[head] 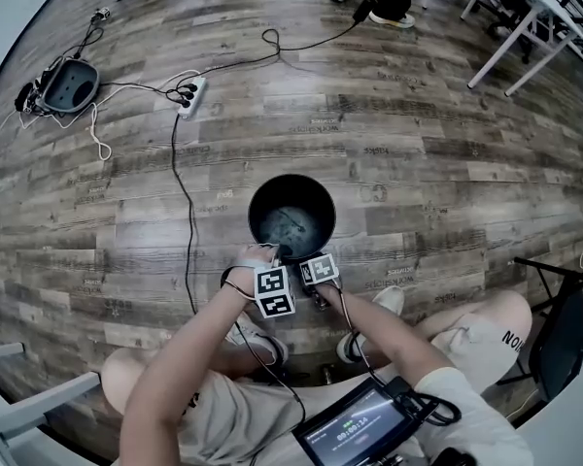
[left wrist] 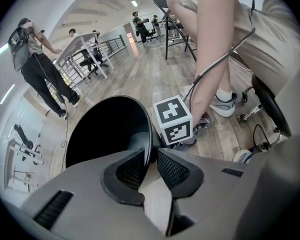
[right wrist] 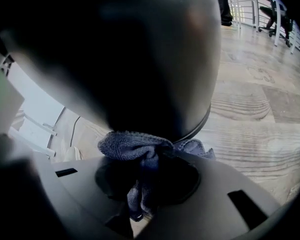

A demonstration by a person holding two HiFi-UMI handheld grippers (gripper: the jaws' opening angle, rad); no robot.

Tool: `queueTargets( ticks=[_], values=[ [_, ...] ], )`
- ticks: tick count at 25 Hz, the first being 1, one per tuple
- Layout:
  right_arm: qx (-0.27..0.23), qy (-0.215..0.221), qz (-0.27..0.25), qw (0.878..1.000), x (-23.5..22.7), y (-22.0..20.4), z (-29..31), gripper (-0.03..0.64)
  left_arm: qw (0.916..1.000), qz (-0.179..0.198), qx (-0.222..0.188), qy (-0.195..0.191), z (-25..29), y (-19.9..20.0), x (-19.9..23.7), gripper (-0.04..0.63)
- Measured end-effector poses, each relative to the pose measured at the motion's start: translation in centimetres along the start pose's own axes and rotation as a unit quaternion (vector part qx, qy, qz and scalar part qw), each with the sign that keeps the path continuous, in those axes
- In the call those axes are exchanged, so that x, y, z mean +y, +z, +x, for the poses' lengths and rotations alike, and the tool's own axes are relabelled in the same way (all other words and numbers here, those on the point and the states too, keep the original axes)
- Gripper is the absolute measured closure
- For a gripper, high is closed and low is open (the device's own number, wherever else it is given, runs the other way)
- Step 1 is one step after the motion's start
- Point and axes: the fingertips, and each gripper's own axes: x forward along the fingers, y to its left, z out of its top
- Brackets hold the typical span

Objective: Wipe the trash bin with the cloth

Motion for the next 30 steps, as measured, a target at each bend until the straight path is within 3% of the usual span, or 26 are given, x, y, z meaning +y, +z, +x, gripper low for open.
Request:
queueTargets(
  ticks=[3,10,17,23,30],
  values=[
    [0.012,0.001,-0.003,1.0,0.6,-0.8,-0.6,0.537,1.0,-0.003,0.004,-0.001,0.1,-0.2,-0.3,0.505],
    [0.041,0.044,-0.072,0.996,4.3,-2.4,-5.0,0.537,0.9996,-0.025,0.011,-0.002,0.1,-0.3,-0.7,0.505],
    [0.007,0.07,-0.09,0.993,6.6,0.2,-10.5,0.537,0.9997,-0.025,0.005,0.001,-0.7,0.1,0.1,0.495],
    [-0.025,0.078,-0.085,0.993,7.7,2.4,-15.2,0.537,0.9998,0.0,0.015,-0.013,-1.3,-0.1,0.3,0.488],
    [-0.045,0.094,-0.067,0.992,9.0,3.2,-19.8,0.537,0.9972,0.044,0.054,-0.026,-0.8,-3.0,0.1,0.465]
  ],
)
